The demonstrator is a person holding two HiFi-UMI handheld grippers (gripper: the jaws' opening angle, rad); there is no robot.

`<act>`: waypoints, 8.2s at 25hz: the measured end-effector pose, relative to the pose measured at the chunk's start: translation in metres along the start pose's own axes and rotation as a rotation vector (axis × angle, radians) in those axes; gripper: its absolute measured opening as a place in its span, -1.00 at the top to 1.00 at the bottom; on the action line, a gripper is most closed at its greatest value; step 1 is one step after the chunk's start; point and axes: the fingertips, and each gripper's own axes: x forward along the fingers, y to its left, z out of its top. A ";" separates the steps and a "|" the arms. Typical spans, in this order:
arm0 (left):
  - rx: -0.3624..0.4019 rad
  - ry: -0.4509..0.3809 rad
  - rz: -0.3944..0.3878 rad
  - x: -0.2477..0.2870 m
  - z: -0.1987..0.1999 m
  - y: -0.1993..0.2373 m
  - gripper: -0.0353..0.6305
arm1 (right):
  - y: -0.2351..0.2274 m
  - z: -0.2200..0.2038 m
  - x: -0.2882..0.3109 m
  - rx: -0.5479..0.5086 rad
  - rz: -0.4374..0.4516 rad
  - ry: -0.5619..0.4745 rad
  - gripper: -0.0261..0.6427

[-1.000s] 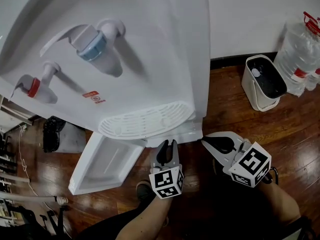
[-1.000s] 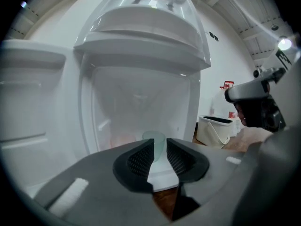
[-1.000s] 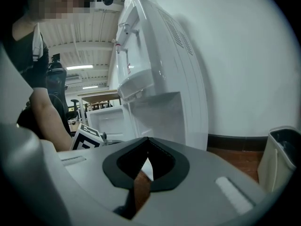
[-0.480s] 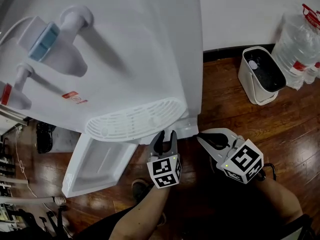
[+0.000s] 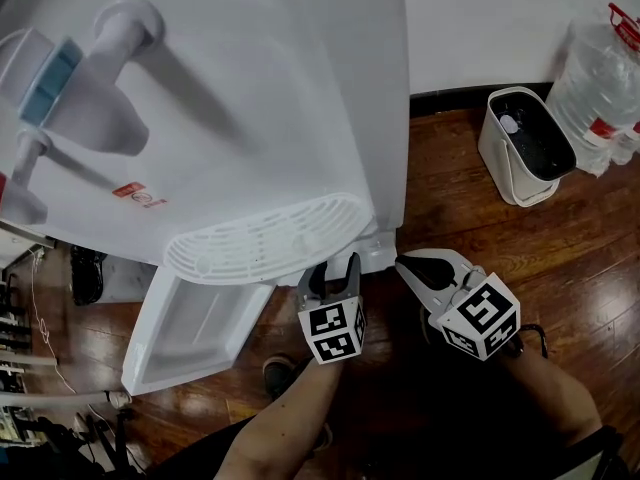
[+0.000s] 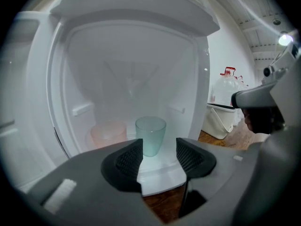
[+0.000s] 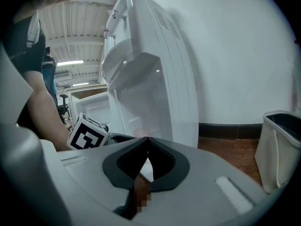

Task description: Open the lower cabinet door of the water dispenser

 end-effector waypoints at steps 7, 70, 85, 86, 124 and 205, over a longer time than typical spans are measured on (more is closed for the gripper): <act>0.005 0.037 0.015 0.015 -0.007 -0.002 -0.13 | -0.015 0.005 0.000 0.025 -0.058 -0.031 0.92; -0.025 0.087 0.025 0.071 0.002 -0.002 -0.40 | -0.026 -0.012 -0.003 0.111 -0.050 -0.017 0.91; -0.034 0.095 0.017 0.008 -0.007 0.011 -0.40 | -0.005 -0.007 -0.022 0.126 -0.060 -0.037 0.92; -0.029 0.093 0.013 0.002 -0.005 0.013 -0.40 | -0.003 -0.007 -0.022 0.121 -0.058 -0.034 0.92; 0.224 -0.141 -0.405 -0.234 0.174 0.026 -0.40 | 0.098 0.138 -0.092 -0.062 0.134 -0.040 0.92; 0.127 -0.249 -0.514 -0.394 0.259 -0.076 -0.40 | 0.205 0.264 -0.186 -0.097 0.167 -0.137 0.92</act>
